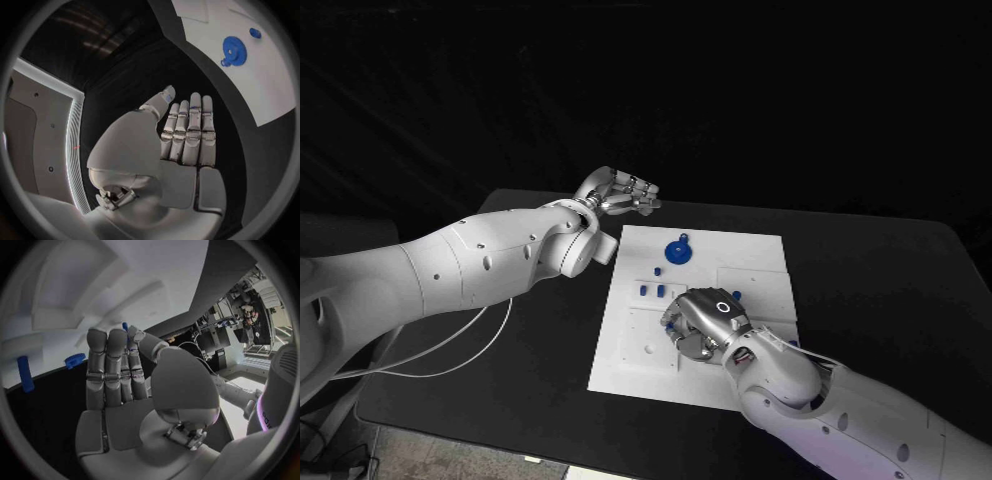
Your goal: Assemble the parts on the task board
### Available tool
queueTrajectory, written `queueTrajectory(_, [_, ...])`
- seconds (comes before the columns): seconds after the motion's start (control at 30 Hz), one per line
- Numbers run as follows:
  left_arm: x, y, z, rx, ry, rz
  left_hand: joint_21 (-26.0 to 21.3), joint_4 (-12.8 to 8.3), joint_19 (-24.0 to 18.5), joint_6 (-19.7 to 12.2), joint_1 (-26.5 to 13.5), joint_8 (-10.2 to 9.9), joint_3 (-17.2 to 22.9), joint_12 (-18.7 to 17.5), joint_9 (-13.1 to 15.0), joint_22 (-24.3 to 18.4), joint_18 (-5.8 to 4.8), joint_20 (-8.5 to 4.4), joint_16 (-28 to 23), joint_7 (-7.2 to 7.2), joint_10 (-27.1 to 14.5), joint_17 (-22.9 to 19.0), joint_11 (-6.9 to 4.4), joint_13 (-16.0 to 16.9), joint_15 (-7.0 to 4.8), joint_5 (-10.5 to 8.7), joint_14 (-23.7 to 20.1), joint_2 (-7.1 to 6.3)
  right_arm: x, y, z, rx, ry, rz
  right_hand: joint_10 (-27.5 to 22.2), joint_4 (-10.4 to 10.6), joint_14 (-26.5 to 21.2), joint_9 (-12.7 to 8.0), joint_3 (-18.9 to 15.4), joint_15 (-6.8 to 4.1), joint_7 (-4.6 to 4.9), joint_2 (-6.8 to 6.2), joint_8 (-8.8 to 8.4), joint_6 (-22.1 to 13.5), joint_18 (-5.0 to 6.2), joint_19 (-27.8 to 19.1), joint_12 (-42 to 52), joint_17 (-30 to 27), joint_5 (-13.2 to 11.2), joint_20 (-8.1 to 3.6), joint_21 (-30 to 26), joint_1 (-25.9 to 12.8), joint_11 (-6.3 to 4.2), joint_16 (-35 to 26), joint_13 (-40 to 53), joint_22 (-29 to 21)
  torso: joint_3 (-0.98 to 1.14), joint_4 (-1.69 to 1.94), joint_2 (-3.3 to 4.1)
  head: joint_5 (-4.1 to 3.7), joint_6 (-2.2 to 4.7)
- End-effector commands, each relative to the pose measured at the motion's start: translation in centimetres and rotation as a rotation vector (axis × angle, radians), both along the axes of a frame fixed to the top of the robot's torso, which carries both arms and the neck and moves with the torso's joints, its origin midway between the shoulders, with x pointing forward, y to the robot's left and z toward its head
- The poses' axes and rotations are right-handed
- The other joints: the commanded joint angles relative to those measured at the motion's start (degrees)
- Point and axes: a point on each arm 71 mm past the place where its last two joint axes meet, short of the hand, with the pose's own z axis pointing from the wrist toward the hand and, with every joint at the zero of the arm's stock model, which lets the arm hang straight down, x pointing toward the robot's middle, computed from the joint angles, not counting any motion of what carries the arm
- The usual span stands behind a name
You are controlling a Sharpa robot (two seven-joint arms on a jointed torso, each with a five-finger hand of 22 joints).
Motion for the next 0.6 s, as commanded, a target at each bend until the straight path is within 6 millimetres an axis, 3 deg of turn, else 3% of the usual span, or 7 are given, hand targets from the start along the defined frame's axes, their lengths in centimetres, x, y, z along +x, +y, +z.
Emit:
queueTrajectory(0.03, [-0.03, -0.28, 0.17, 0.0, -0.007, -0.021, 0.2, 0.4, -0.2, 0.4, 0.3, 0.1, 0.0, 0.0, 0.1, 0.0, -0.25, 0.11, -0.1, -0.01, -0.3, 0.0, -0.07, 0.0, -0.04, 0.25, -0.5, 0.17, -0.07, 0.06, -0.13, -0.018, 0.004, 0.007, 2.9, 0.0, 0.0, 0.1, 0.1, -0.32, 0.0, 0.0, -0.14, 0.3, 1.21, 0.6, 0.1, -0.1, 0.1, 0.0, -0.2, -0.2, -2.04, 0.3, 0.1, 0.0, 0.0, -0.05, -0.01, 0.07, -0.15])
queueTrajectory(0.6, [-0.03, -0.3, 0.12, 0.001, -0.001, -0.025, 0.2, 0.4, -0.2, 0.4, 0.3, 0.1, 0.0, 0.0, 0.1, 0.0, -0.25, 0.11, -0.1, -0.01, -0.3, 0.0, -0.07, 0.0, -0.04, 0.25, -0.5, 0.17, -0.09, -0.02, -0.25, -0.036, 0.014, 0.009, 2.9, -0.2, 0.0, 0.1, 0.1, -0.32, -0.02, 0.08, -0.14, 0.3, 1.16, 0.9, 0.1, -0.1, 0.1, -0.01, -0.3, -0.3, -2.03, 0.4, 0.1, 0.8, 0.04, -0.04, 0.01, 0.15, -0.49])
